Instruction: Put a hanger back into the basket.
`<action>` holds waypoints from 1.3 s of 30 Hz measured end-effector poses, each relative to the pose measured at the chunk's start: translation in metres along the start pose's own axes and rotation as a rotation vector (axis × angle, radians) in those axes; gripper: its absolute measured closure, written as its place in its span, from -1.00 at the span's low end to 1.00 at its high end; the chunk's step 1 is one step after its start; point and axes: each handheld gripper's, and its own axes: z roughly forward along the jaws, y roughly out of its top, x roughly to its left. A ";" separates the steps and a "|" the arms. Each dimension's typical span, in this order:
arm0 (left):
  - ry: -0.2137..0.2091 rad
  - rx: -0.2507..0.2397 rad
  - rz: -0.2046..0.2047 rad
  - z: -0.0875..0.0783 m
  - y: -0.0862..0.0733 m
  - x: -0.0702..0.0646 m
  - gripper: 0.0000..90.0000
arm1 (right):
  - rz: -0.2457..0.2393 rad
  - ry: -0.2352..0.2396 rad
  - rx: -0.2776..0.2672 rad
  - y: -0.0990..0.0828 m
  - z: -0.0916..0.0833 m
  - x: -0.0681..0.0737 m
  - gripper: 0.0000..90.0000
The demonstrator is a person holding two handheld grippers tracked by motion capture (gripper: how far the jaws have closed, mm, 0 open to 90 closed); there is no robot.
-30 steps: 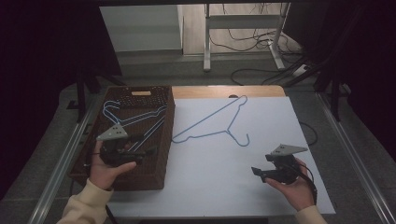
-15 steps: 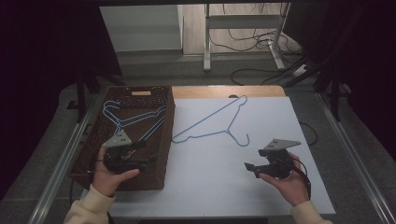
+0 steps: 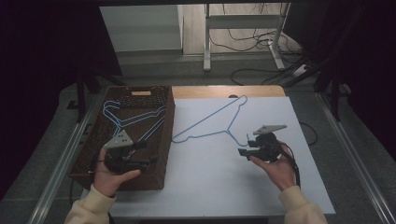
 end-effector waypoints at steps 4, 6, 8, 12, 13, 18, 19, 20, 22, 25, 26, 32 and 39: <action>-0.003 0.004 0.009 0.002 0.001 -0.002 -0.45 | 0.017 -0.024 0.040 0.015 0.019 -0.010 0.19; -0.005 0.007 0.012 0.002 0.001 -0.002 -0.45 | 0.037 -0.031 0.060 0.020 0.029 -0.016 0.30; -0.005 0.009 0.016 0.003 0.001 -0.003 -0.45 | 0.045 -0.038 0.089 0.024 0.038 -0.023 0.49; -0.006 0.010 0.019 0.003 0.001 -0.003 -0.45 | 0.060 -0.064 0.123 0.027 0.054 -0.035 0.85; -0.005 0.009 0.019 0.003 0.001 -0.003 -0.45 | 0.063 -0.066 0.128 0.027 0.057 -0.037 0.93; -0.004 0.010 0.018 0.003 0.000 -0.002 -0.45 | 0.071 -0.086 0.181 0.024 0.071 -0.040 0.99; -0.004 0.011 0.019 0.003 0.000 -0.002 -0.45 | 0.070 -0.084 0.205 0.022 0.075 -0.040 0.99; -0.004 0.011 0.019 0.004 0.000 -0.002 -0.45 | 0.070 -0.084 0.205 0.022 0.075 -0.040 0.99; -0.005 0.013 0.019 0.004 0.000 -0.003 -0.45 | 0.060 -0.091 0.224 0.021 0.076 -0.037 1.00; -0.005 0.017 0.021 0.005 0.000 -0.004 -0.45 | 0.059 -0.099 0.232 0.019 0.072 -0.037 1.00; -0.005 0.017 0.021 0.005 0.000 -0.004 -0.45 | 0.059 -0.099 0.232 0.019 0.072 -0.037 1.00; -0.005 0.017 0.021 0.005 0.000 -0.004 -0.45 | 0.080 -0.080 0.229 0.002 0.061 -0.038 1.00; -0.007 0.020 0.035 0.006 0.002 -0.006 -0.45 | 0.089 -0.104 0.171 0.008 0.056 -0.041 1.00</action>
